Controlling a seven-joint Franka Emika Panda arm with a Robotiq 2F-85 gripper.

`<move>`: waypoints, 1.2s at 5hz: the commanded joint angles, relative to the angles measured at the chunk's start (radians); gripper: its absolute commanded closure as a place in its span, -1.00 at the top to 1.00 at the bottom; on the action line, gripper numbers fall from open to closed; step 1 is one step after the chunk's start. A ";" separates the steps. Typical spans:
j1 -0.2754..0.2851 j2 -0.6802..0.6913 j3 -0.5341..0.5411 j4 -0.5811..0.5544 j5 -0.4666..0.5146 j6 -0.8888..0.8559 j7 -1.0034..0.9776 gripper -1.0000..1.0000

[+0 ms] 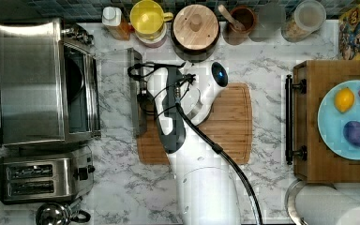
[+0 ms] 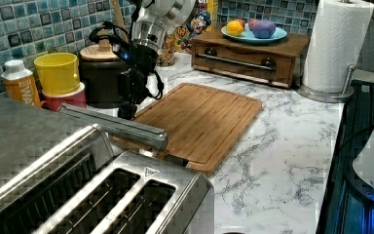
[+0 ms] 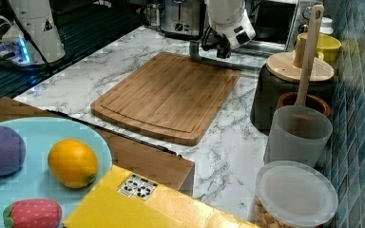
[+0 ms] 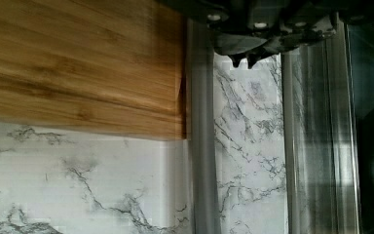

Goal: Close the oven.

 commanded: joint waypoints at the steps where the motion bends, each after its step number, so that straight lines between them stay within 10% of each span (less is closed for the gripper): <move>1: 0.090 -0.134 0.118 0.114 0.014 -0.096 0.095 -1.00; 4: 0.190 -0.216 0.154 0.158 -0.120 -0.062 0.254 -1.00; 6: 0.283 -0.188 0.141 0.225 -0.385 -0.025 0.511 -1.00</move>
